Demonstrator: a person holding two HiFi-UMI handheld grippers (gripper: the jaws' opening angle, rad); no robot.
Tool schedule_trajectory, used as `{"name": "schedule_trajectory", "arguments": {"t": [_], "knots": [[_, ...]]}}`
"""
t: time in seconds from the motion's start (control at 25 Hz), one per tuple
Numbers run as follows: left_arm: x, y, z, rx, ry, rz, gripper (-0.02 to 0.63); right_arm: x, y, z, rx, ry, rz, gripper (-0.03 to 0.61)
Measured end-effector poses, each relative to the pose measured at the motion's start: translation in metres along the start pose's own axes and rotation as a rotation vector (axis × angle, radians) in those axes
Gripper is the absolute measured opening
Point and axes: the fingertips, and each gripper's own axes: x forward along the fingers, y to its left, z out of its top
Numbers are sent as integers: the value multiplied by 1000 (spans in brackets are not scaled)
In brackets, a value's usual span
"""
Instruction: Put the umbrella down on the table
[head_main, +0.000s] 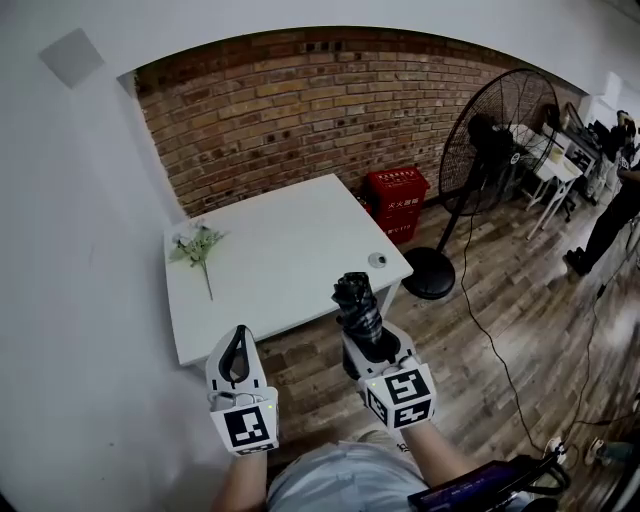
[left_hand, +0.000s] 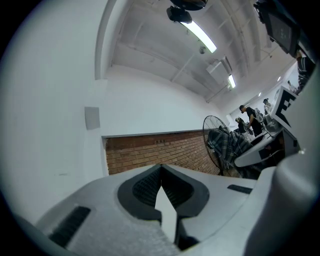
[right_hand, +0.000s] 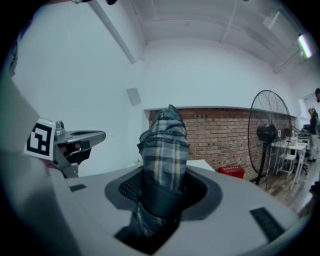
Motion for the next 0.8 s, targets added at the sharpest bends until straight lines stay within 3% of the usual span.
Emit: {"name": "schedule_trajectory", "arguments": {"t": [0.36, 0.8], "knots": [[23, 1, -29, -36, 69, -17, 8, 29, -10, -7, -15, 39, -11, 186], [88, -7, -64, -38, 158, 11, 8, 95, -65, -25, 8, 88, 12, 186]]}}
